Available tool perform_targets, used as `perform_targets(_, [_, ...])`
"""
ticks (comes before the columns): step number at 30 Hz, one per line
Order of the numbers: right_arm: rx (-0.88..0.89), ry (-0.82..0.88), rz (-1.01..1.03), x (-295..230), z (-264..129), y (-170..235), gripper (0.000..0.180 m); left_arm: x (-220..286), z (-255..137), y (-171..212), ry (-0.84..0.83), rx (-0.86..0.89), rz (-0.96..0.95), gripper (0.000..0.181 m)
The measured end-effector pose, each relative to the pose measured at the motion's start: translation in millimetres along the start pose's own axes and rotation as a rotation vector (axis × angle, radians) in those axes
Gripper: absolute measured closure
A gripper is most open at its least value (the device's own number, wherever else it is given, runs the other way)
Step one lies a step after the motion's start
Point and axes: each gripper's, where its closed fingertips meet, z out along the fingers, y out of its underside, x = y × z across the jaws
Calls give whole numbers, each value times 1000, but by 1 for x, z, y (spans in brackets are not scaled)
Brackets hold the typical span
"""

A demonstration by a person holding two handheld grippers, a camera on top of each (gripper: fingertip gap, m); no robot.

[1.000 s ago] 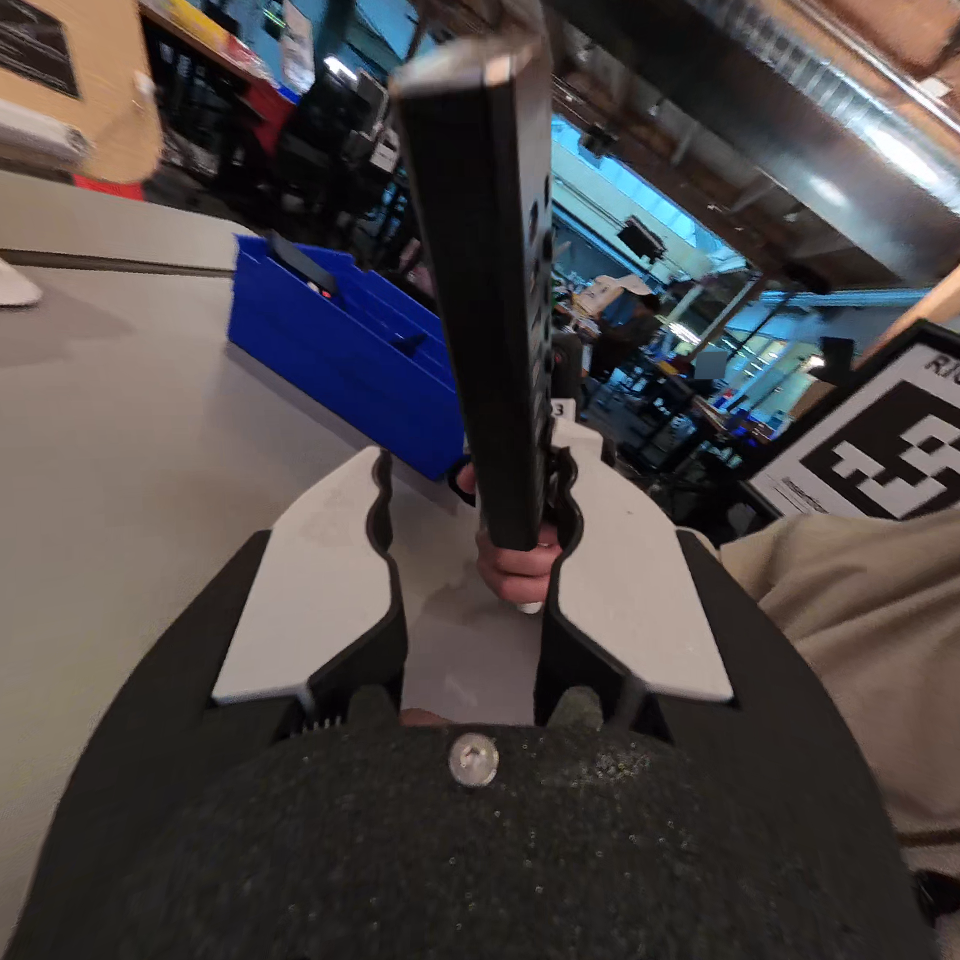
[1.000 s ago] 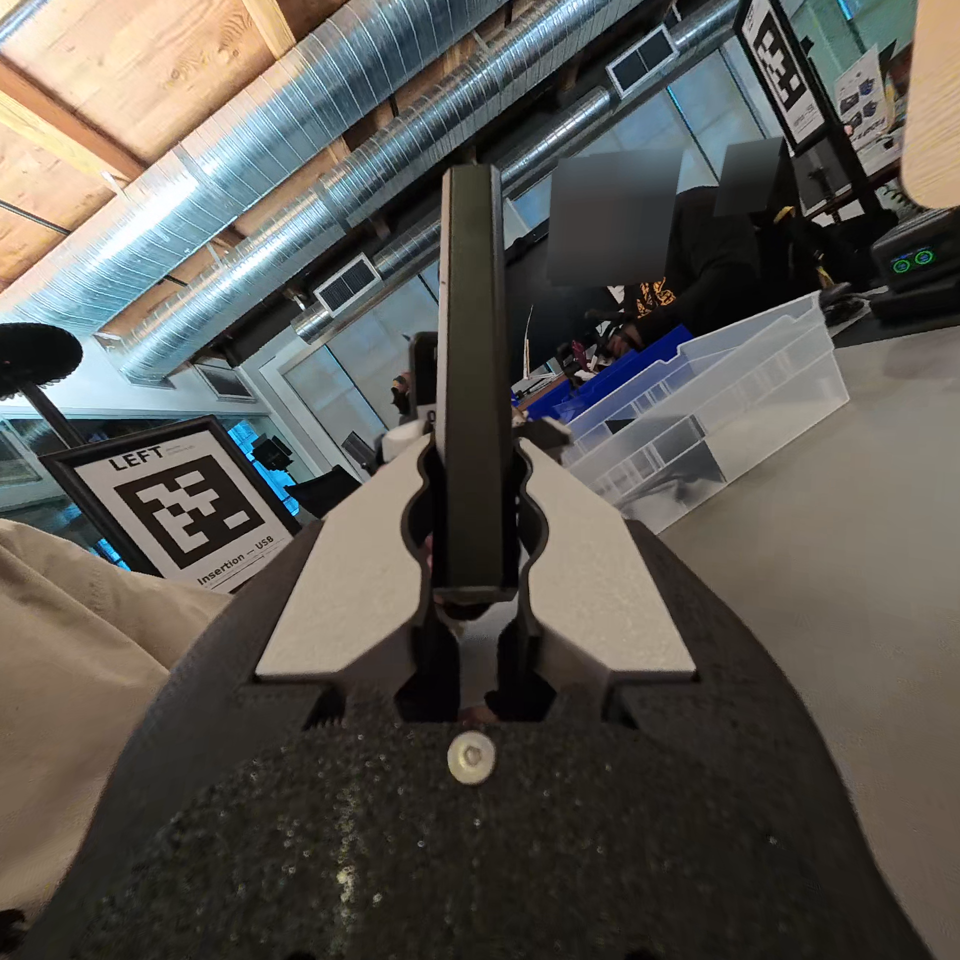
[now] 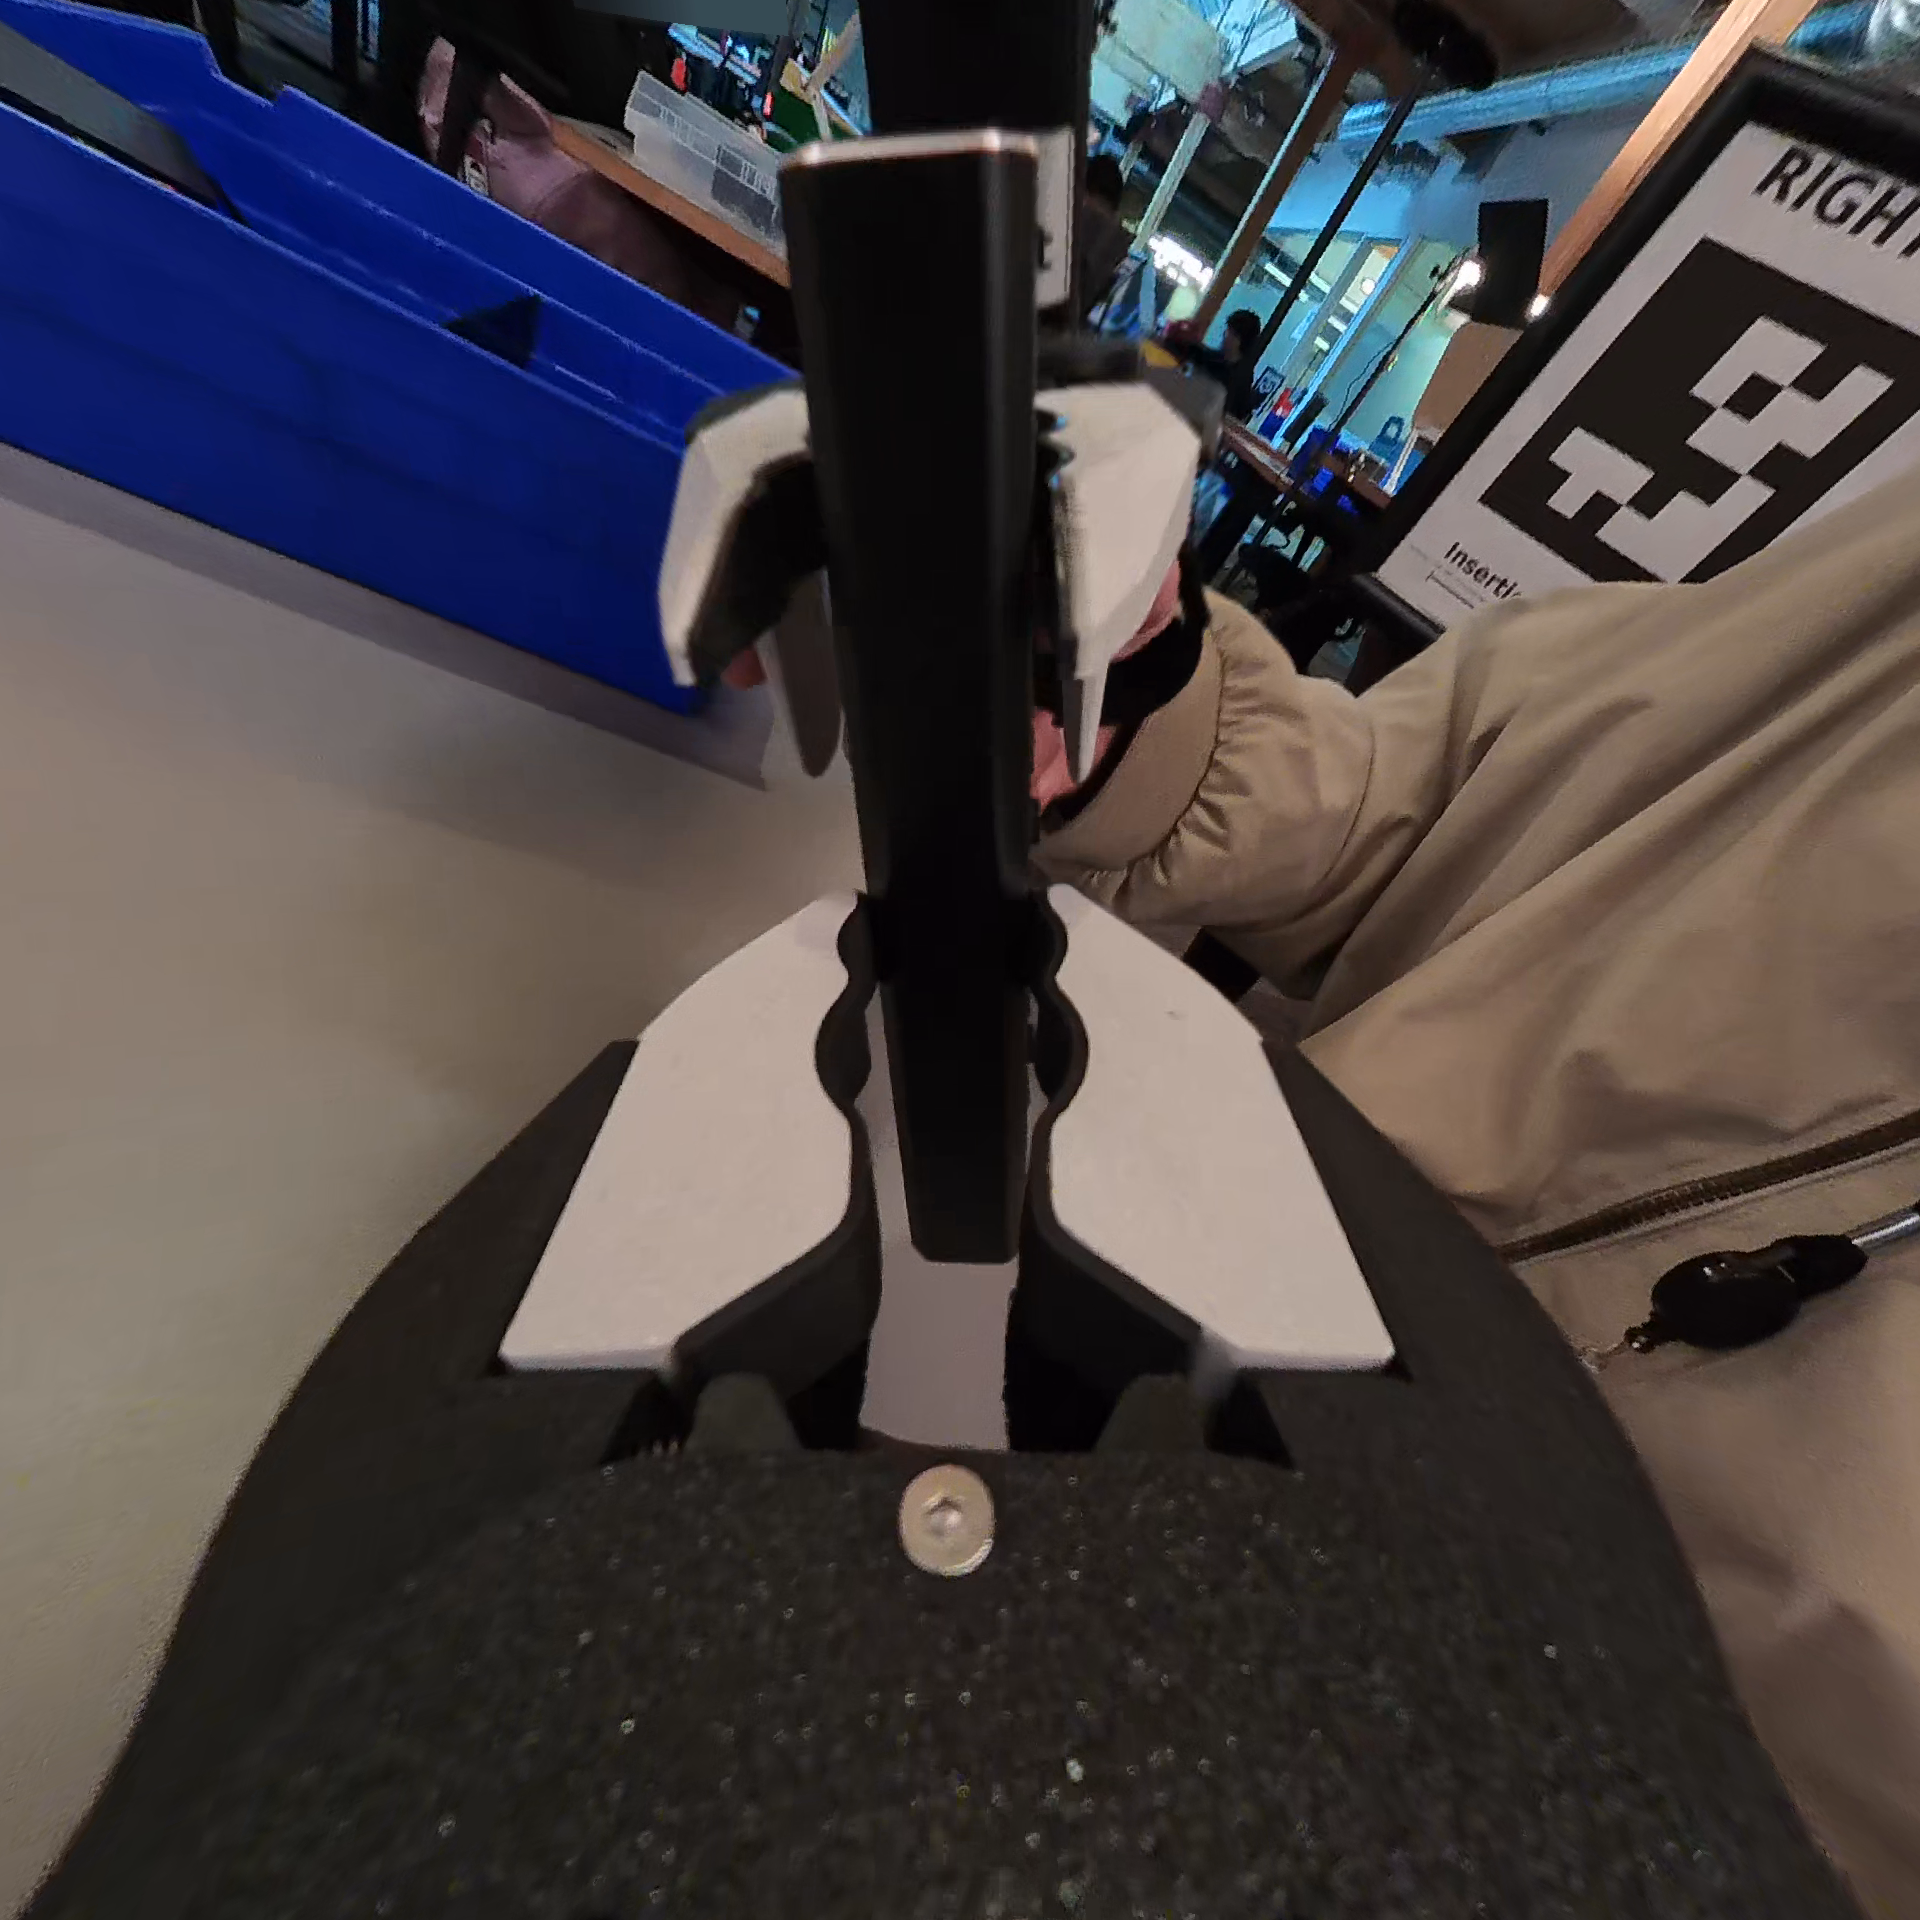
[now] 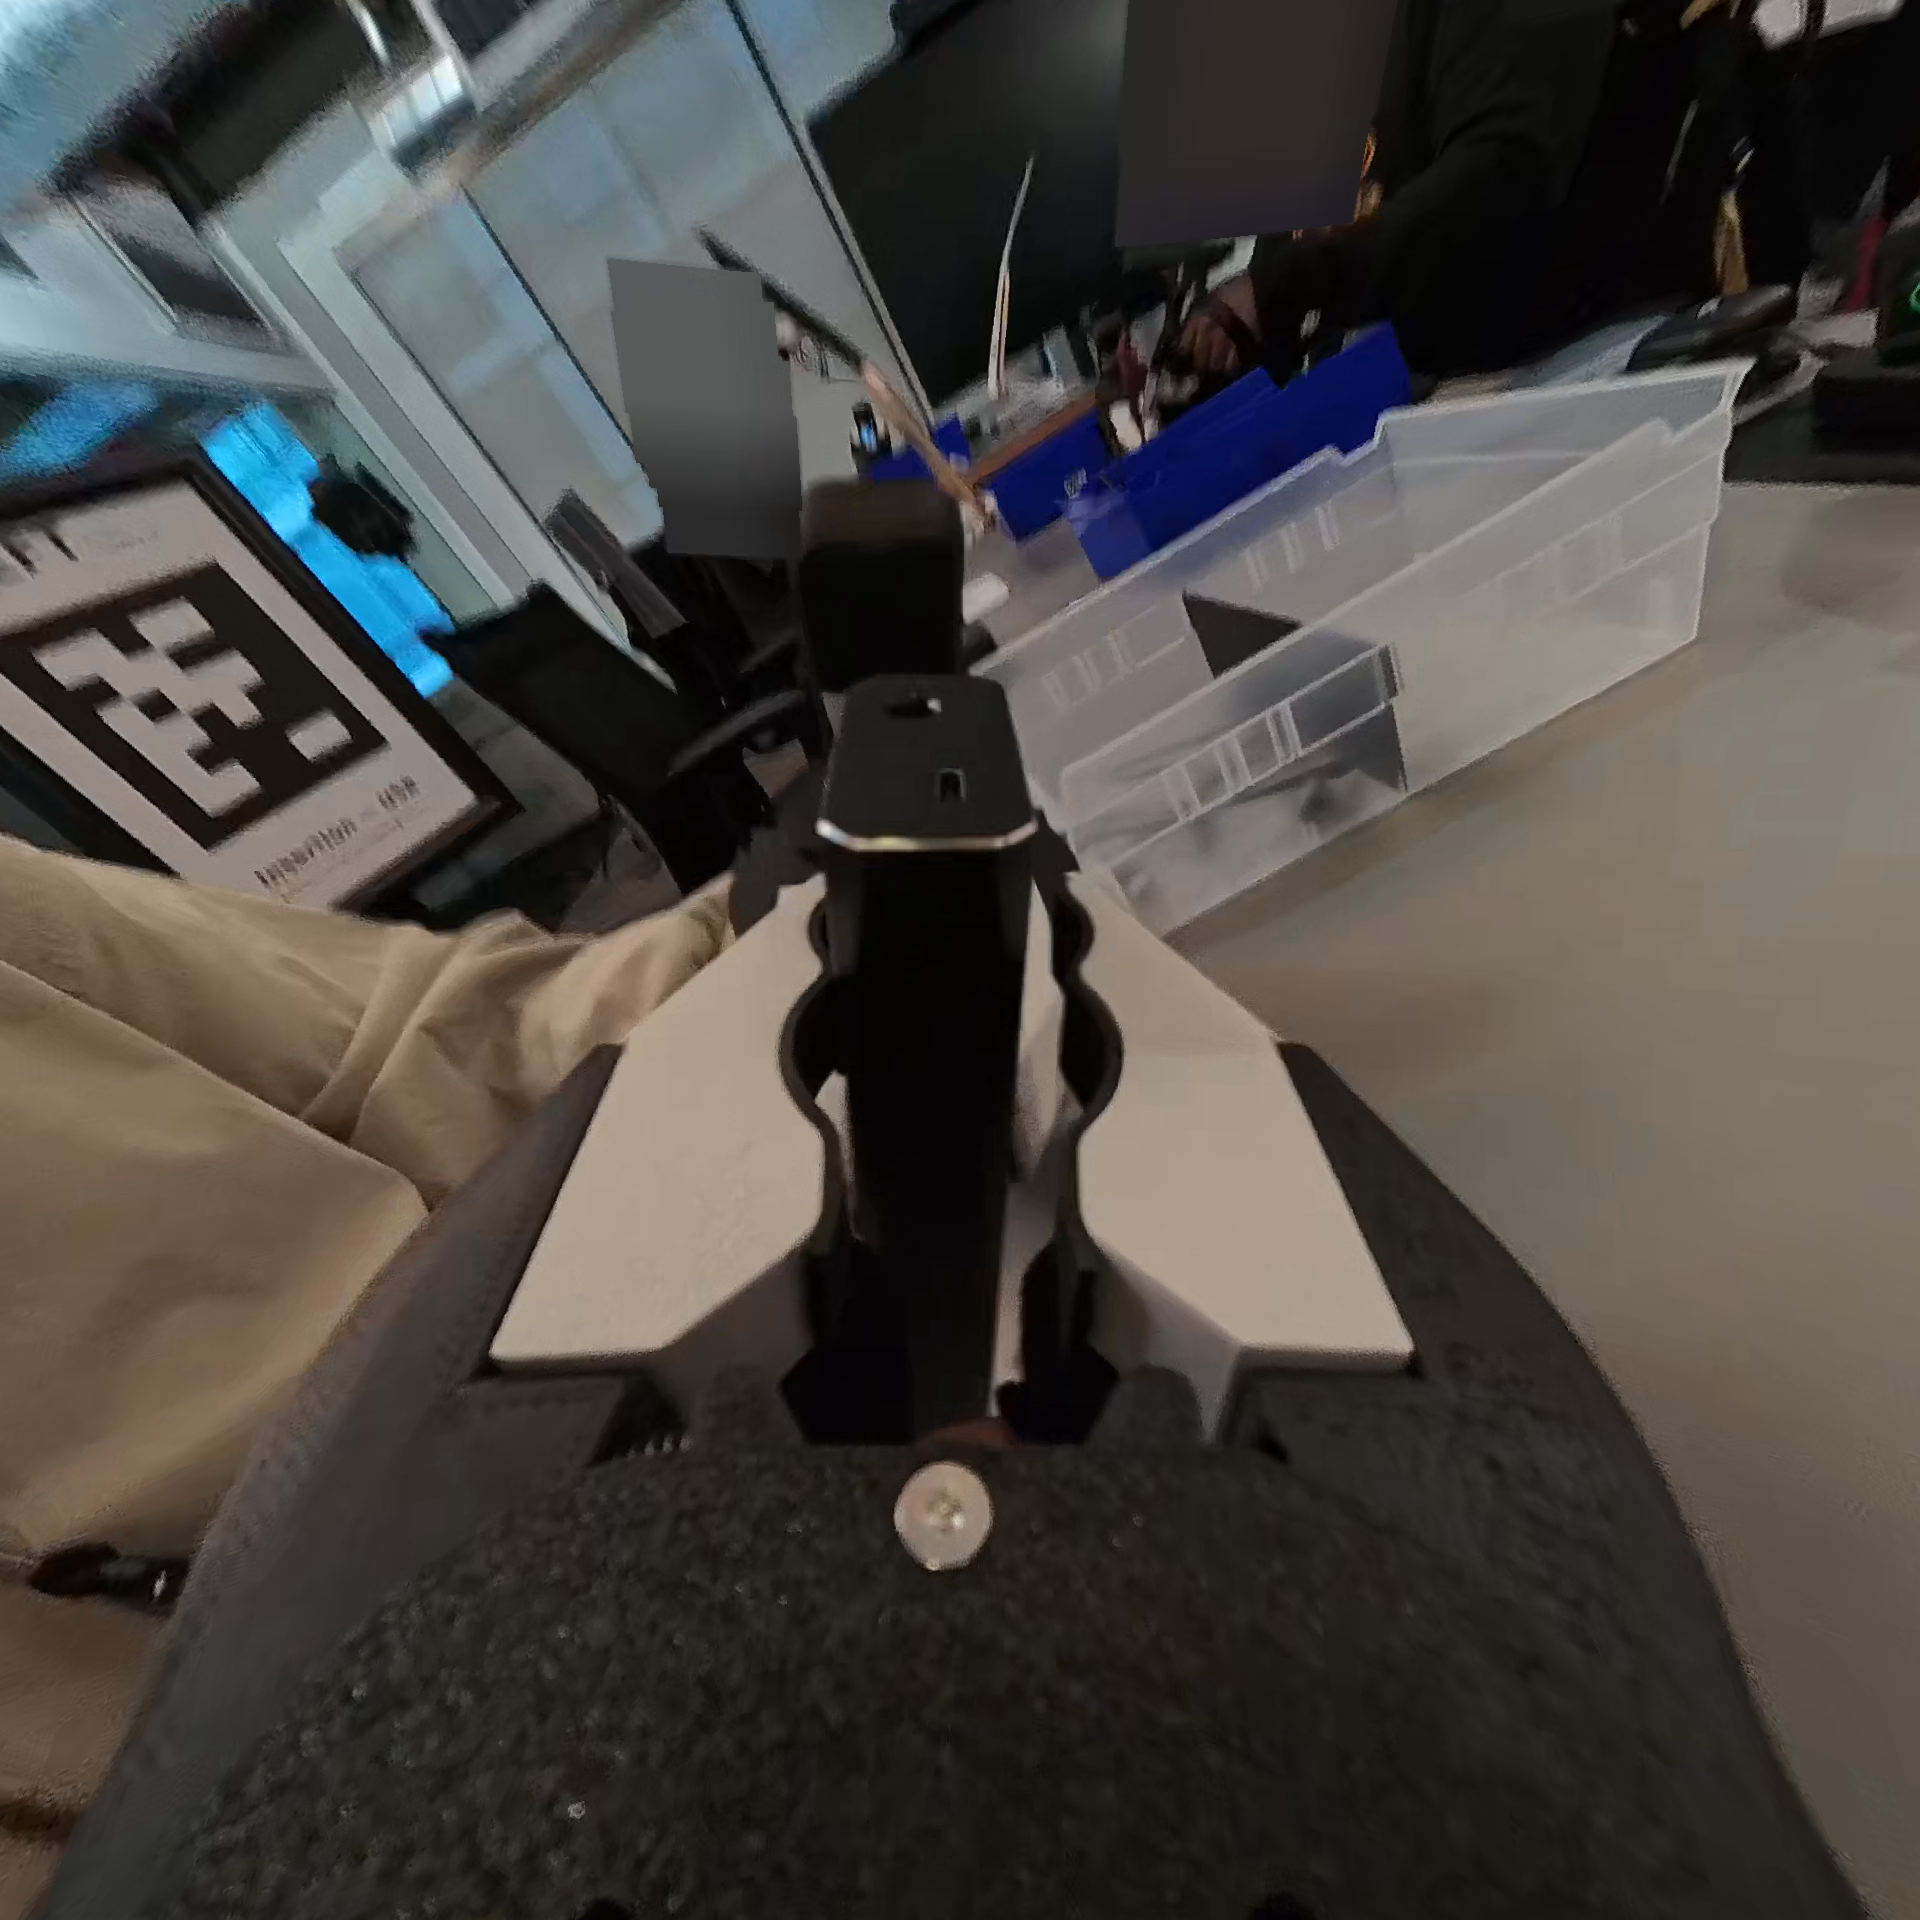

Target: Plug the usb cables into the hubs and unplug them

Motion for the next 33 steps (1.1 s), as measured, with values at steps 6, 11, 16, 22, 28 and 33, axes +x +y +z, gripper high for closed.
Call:
perform_targets(6, [76,-6,80,3,5,11,146,-5,-4,-7,-17,60,-30,153])
perform_targets(11, [95,-18,47,-2,5,13,139,-3,-13,-22,40,177,-96,154])
perform_targets(16, [113,-60,101,-4,5,12,119,-9,-28,-37,81,328,-201,154])
perform_targets(22, [-127,-70,163,-1,10,48,123,-24,-40,-42,16,378,-224,154])
perform_targets(28, [-220,2,142,4,25,66,151,-20,-28,-38,29,352,-214,153])
perform_targets(33, [-144,5,180,5,28,56,152,-22,-29,-48,34,394,-207,153])
